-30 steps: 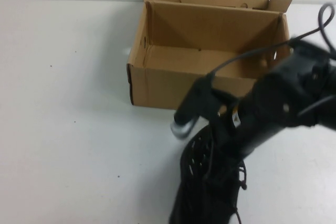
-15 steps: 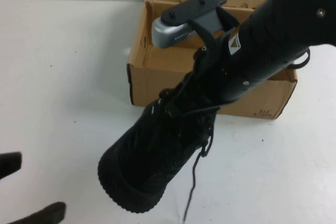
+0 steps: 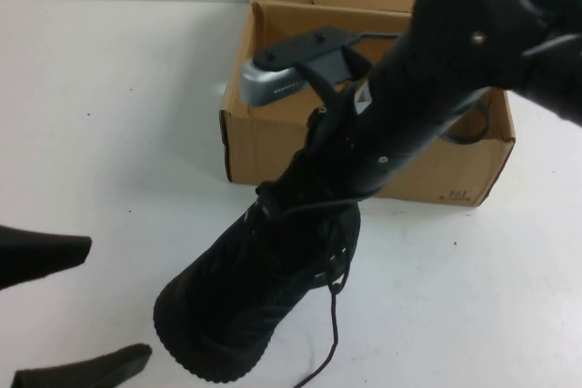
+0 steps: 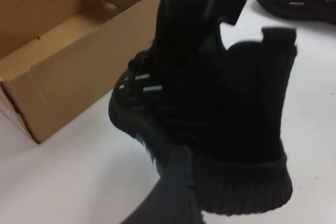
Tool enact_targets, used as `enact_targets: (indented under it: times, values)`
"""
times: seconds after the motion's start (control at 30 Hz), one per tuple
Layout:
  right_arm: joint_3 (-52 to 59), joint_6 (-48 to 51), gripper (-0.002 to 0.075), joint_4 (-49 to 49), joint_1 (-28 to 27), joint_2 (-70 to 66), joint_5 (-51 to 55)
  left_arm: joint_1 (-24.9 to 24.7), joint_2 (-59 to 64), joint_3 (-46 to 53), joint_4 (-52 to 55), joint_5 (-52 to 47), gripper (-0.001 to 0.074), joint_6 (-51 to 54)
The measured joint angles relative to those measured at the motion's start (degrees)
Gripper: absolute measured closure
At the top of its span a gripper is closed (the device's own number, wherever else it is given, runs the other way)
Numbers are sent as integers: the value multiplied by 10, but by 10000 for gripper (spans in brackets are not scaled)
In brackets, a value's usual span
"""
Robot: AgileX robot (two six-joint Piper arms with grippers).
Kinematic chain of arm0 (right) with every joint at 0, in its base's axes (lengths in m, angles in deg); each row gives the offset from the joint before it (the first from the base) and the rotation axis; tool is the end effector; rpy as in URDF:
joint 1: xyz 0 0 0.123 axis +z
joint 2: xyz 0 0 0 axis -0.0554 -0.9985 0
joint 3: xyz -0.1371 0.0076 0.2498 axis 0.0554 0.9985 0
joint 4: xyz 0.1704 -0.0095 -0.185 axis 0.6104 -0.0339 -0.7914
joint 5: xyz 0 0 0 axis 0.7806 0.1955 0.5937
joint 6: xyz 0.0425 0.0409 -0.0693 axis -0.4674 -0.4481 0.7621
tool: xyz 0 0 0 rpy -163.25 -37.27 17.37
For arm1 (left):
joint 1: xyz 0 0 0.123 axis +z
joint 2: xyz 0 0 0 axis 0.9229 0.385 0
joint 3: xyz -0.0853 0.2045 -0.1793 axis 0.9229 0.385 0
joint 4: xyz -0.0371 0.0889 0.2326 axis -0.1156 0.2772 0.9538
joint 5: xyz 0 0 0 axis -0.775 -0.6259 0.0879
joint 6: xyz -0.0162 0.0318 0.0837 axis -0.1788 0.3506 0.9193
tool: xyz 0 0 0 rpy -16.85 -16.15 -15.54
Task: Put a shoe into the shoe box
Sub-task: Hand over the shoe
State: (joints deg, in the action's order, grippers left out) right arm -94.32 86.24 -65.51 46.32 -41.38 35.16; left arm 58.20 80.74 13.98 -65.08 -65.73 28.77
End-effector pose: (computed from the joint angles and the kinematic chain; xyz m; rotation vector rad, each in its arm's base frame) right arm 0.2470 0.2523 0.3457 -0.9344 2.5829 0.4796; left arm 0.0728 -0.0711 0.3485 1.0688 1.7875 -0.5287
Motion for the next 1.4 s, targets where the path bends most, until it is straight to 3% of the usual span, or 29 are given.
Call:
enact_targets:
  times: [0.47,0.9,0.97,1.0,1.07,1.17,1.3,1.4]
  values:
    - [-161,-14,726,7,0,-110,67,-56,110,-65,72,9,83,-3]
    - [-206,-17,726,23,0,-152,73,-150,219,-65,112,125,90,-39]
    - [-208,-17,726,28,0,-152,74,-173,242,-66,146,147,146,-68]
    - [-210,-17,726,29,0,-152,74,-185,254,-71,173,152,221,-95]
    - [-213,-17,726,30,0,-153,76,-210,276,-81,229,154,462,-150]
    - [-216,-17,726,25,0,-154,87,-243,296,-96,277,155,636,-186]
    - [-216,-16,711,20,-1,-156,98,-275,303,-109,298,158,678,-205]
    - [-223,-16,624,27,-1,-156,96,-283,305,-114,299,157,687,-215]
